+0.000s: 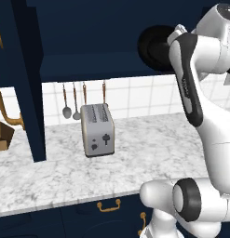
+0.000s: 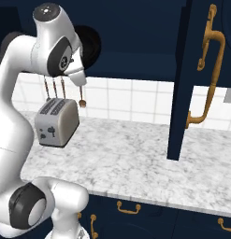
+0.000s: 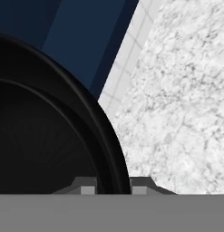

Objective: Pick up the bowls on the counter and stack them on top of one another in the open cabinet. Place the smaller bowl on top of the larger bowl.

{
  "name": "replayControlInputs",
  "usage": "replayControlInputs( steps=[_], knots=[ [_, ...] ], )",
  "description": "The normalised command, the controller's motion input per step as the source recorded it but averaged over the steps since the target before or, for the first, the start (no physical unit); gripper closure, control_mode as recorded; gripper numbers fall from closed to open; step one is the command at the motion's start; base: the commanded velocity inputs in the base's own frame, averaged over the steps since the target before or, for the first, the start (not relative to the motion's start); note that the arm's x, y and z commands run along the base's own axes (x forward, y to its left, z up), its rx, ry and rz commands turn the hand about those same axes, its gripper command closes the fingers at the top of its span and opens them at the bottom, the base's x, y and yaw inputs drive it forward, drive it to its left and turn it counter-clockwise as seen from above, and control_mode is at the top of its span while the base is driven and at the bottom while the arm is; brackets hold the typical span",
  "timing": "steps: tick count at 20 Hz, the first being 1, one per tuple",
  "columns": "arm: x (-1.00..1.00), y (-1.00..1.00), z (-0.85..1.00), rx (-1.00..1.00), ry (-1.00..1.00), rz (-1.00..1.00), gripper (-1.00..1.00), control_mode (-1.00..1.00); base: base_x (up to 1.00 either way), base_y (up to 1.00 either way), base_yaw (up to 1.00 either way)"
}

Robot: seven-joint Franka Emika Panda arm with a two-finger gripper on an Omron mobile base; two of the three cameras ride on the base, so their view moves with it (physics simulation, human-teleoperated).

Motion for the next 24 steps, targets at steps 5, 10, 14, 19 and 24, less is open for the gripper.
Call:
replayControlInputs(
  steps=[5, 10, 14, 19, 24],
  knots=[
    [0.88, 0.1, -0.01, 0.0, 0.0, 0.0, 1.0, -1.0, 0.0, 0.0, 0.0],
    [0.85, 0.06, -0.04, 0.01, 0.09, 0.0, 1.0, -1.0, 0.0, 0.0, 0.0],
    [0.73, 0.02, -0.28, 0.0, 0.02, 0.0, 1.0, -1.0, 0.0, 0.0, 0.0],
    [0.69, 0.0, -0.38, 0.0, 0.03, 0.0, 1.0, -1.0, 0.0, 0.0, 0.0],
    [0.5, 0.0, -0.37, 0.0, 0.0, 0.0, 1.0, -1.0, 0.0, 0.0, 0.0]
  ],
)
